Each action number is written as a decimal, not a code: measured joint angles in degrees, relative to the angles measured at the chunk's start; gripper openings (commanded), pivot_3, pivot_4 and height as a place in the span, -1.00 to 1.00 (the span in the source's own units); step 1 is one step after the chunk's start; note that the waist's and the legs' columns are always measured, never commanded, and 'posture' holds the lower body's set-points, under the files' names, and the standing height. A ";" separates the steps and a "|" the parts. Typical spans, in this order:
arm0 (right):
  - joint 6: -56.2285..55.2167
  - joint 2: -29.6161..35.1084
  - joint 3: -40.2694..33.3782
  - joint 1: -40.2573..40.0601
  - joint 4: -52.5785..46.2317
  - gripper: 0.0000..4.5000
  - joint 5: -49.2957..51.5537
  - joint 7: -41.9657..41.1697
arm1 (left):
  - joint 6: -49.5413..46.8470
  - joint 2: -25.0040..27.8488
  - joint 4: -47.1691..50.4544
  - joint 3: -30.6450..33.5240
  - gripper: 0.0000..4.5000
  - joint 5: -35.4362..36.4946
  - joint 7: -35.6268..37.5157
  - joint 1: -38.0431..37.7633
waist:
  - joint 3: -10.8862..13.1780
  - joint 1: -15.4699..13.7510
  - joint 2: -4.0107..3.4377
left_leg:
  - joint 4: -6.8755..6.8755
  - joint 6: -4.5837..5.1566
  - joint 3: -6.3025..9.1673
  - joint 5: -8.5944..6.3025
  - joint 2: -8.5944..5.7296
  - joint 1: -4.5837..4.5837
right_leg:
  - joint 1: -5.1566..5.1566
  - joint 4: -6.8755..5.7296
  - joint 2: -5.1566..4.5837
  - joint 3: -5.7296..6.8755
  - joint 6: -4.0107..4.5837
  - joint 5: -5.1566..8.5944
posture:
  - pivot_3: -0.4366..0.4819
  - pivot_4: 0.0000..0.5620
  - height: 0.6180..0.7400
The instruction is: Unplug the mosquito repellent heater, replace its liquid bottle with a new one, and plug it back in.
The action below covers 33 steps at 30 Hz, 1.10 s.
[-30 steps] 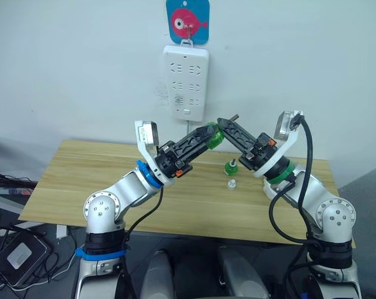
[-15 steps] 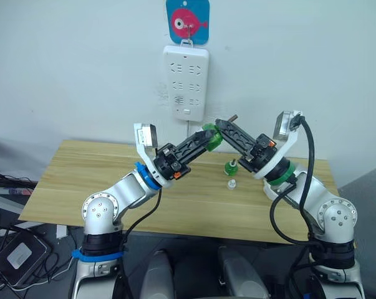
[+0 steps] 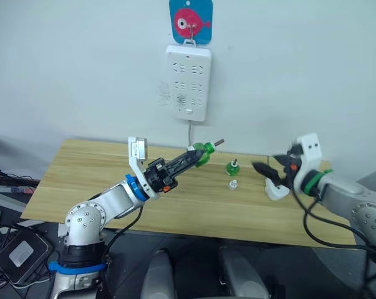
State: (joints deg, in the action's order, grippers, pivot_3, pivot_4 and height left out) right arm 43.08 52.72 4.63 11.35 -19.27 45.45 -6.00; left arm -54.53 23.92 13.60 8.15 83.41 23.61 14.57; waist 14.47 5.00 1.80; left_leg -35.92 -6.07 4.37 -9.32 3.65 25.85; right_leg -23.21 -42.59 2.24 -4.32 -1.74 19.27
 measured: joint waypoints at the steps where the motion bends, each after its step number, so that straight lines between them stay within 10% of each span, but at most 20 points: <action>1: 0.28 0.65 0.87 0.20 0.14 1.00 -2.79 -0.37 | 0.02 0.33 0.06 -0.07 0.04 -1.25 0.86 -0.46 | 0.00 0.20 0.00 | 0.02 0.00 -0.07 0.00 0.01 -0.02 | 0.00 0.00 0.00 -0.09 0.00 0.00 | -0.37 -0.19 0.41; 14: 27.02 -5.96 8.71 21.59 19.46 1.00 -12.87 -9.18 | 1.62 -0.29 4.41 -3.14 0.04 -10.20 6.88 -4.82 | 0.08 -0.18 0.04 | -0.01 0.25 -0.48 -0.15 -0.01 -0.01 | -0.01 0.32 0.01 -0.65 -0.06 -0.04 | -0.28 -0.16 0.41; 28: 27.30 -10.36 13.47 24.19 29.15 1.00 -23.98 -17.58 | 2.21 -0.95 6.29 -3.31 0.04 -10.72 7.07 -6.21 | 0.08 -0.21 0.03 | -0.03 0.53 -1.03 -0.32 -0.02 -0.05 | -0.01 0.64 -0.06 -1.14 -0.39 -0.21 | -0.22 -0.19 0.41; 33: 26.25 -11.23 13.52 24.19 29.78 0.45 -26.37 -19.71 | 2.22 -1.19 6.29 -3.31 0.04 -10.72 7.05 -6.22 | 0.08 -0.21 0.03 | -0.04 0.53 -1.08 -0.32 -0.02 -0.05 | -0.01 0.67 -0.06 -1.19 -0.44 -0.23 | -0.22 -0.18 0.41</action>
State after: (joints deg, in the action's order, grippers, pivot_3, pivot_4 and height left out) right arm 69.33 41.49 18.14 35.54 10.51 19.09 -25.72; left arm -52.31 22.73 19.89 4.84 72.70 30.65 8.35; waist 14.55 4.78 1.84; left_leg -35.96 -5.54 3.28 -9.64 3.63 25.80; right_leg -23.22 -41.93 2.18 -5.52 -2.17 19.04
